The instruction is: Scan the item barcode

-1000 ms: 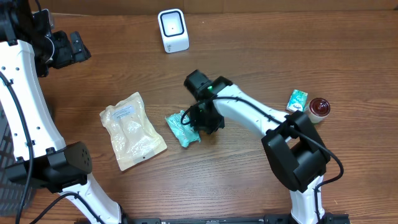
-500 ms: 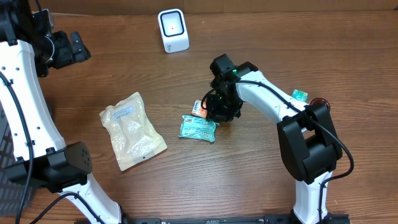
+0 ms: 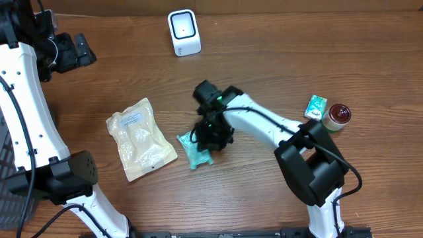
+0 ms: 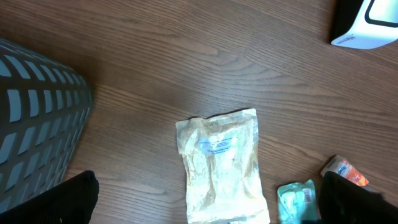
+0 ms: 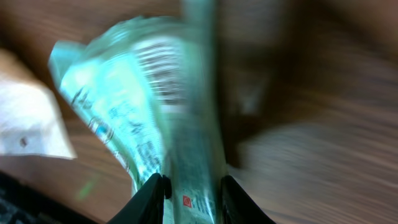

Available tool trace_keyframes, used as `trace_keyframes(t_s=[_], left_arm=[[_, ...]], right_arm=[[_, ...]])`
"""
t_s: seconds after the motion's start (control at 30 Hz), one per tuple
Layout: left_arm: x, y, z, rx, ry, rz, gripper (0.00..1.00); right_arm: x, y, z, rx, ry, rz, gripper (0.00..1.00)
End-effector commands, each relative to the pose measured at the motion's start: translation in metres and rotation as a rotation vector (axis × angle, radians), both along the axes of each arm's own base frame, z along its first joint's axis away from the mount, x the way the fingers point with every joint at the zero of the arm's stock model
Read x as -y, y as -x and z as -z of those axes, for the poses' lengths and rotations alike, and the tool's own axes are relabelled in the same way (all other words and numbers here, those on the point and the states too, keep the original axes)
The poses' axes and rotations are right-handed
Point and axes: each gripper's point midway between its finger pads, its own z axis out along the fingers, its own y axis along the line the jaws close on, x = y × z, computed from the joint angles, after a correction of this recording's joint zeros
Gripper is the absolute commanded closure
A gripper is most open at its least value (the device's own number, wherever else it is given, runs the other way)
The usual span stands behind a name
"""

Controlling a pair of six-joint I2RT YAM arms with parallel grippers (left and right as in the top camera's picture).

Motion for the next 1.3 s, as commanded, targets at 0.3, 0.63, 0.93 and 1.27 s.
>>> trace_keyframes(t_s=[0.3,0.63,0.93,1.27], left_arm=[[0.002,0.000,0.001,-0.004,-0.007,0.020,0.00],[0.002,0.000,0.001,-0.004,-0.007,0.020,0.01],[0.002,-0.002,0.000,0.002,-0.009,0.020,0.01],[0.002,-0.002,0.000,0.002,-0.009,0.020,0.00]], right_arm=[[0.049,-0.104,-0.063,0.247,-0.030,-0.014,0.61],[0.100,-0.142,-0.035,0.289,-0.077,-0.028,0.48],[0.091,-0.123,-0.001,0.181,-0.131,-0.107,0.53],[0.081,-0.112,0.024,0.086,-0.192,-0.100,0.62]])
